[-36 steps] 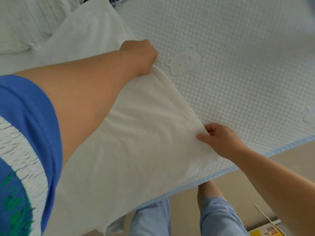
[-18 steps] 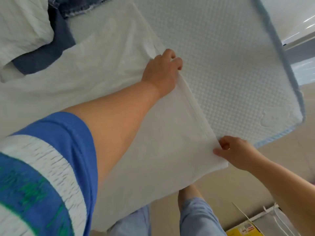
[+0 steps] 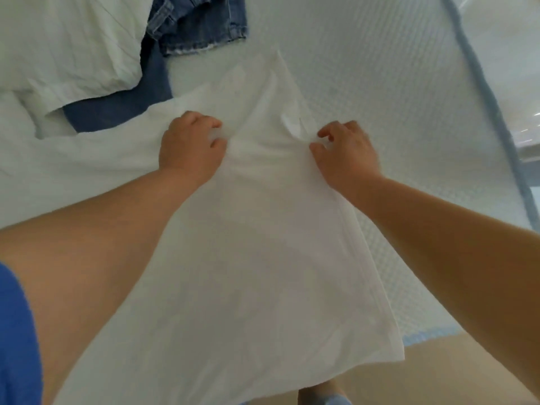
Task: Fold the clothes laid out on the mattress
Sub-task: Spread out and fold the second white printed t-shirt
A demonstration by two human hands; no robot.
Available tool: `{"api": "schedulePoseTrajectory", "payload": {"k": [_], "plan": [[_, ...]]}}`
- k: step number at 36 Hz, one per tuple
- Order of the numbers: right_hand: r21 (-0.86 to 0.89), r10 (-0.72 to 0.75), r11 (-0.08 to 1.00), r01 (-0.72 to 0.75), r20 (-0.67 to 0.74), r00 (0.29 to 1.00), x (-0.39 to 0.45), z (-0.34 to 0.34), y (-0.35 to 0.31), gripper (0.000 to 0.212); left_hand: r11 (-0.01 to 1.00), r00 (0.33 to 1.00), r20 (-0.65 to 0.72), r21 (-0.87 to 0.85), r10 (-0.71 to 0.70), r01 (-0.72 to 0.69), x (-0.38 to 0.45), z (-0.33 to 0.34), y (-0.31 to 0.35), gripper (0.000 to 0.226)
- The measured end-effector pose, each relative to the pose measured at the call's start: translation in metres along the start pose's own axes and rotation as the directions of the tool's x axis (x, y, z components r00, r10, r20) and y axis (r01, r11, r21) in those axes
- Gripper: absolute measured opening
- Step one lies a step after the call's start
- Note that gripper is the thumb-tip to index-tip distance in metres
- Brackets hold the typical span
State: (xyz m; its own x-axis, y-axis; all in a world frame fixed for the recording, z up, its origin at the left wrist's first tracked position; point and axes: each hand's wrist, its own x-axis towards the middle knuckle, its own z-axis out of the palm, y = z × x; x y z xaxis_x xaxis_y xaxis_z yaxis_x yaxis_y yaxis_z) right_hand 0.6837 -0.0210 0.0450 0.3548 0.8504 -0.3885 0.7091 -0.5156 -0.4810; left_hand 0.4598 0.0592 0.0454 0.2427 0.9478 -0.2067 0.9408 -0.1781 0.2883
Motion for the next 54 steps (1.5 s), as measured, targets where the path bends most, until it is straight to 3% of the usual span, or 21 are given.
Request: {"api": "schedulePoseTrajectory", "payload": {"k": [3, 11, 16, 22, 25, 30, 34, 39, 44, 49, 54], "plan": [[-0.034, 0.003, 0.999, -0.002, 0.046, 0.999, 0.026, 0.003, -0.020, 0.029, 1.000, 1.000, 0.019, 0.028, -0.007, 0.007, 0.014, 0.000, -0.018, 0.041], [-0.092, 0.119, 0.990, -0.104, 0.168, 0.979, 0.059, 0.006, -0.057, 0.053, 1.000, 0.998, -0.066, 0.015, 0.023, -0.022, 0.030, -0.008, -0.044, 0.047], [0.059, 0.208, 0.973, -0.223, 0.192, 0.959, 0.068, 0.005, -0.071, 0.033, 0.996, 0.997, -0.044, 0.062, -0.063, 0.066, 0.037, -0.020, -0.067, 0.053], [0.108, 0.213, 0.966, -0.236, 0.195, 0.957, 0.075, -0.001, -0.080, 0.035, 0.992, 0.994, 0.002, 0.065, -0.113, 0.112, 0.040, -0.035, -0.096, 0.049], [0.194, 0.212, 0.951, -0.241, 0.159, 0.964, 0.075, 0.000, -0.080, 0.020, 0.984, 0.986, 0.001, 0.052, -0.170, 0.169, 0.040, -0.039, -0.108, 0.044], [0.414, 0.243, 0.852, -0.321, 0.230, 0.942, 0.083, -0.007, -0.084, 0.025, 0.981, 0.974, 0.116, -0.011, -0.192, 0.194, 0.041, -0.042, -0.127, 0.035], [0.470, 0.218, 0.826, -0.312, 0.245, 0.945, 0.090, -0.009, -0.088, 0.022, 0.983, 0.969, 0.181, -0.036, -0.170, 0.179, 0.042, -0.042, -0.134, 0.031], [0.490, 0.214, 0.814, -0.312, 0.247, 0.945, 0.093, -0.011, -0.095, 0.007, 0.960, 0.986, 0.046, -0.224, -0.160, 0.166, 0.041, -0.043, -0.135, 0.029], [0.581, 0.243, 0.731, -0.358, 0.268, 0.932, 0.096, -0.019, -0.093, 0.011, 0.961, 0.988, -0.042, -0.242, -0.148, 0.133, 0.044, -0.044, -0.134, 0.023], [0.432, 0.177, 0.861, -0.268, 0.238, 0.955, 0.105, -0.025, -0.091, 0.014, 0.976, 0.983, 0.003, -0.121, -0.182, 0.181, 0.048, -0.036, -0.138, 0.018], [0.426, 0.237, 0.845, -0.322, 0.242, 0.941, 0.115, -0.022, -0.103, 0.014, 0.972, 0.977, 0.009, -0.099, -0.215, 0.215, 0.056, -0.033, -0.139, 0.016]]}}
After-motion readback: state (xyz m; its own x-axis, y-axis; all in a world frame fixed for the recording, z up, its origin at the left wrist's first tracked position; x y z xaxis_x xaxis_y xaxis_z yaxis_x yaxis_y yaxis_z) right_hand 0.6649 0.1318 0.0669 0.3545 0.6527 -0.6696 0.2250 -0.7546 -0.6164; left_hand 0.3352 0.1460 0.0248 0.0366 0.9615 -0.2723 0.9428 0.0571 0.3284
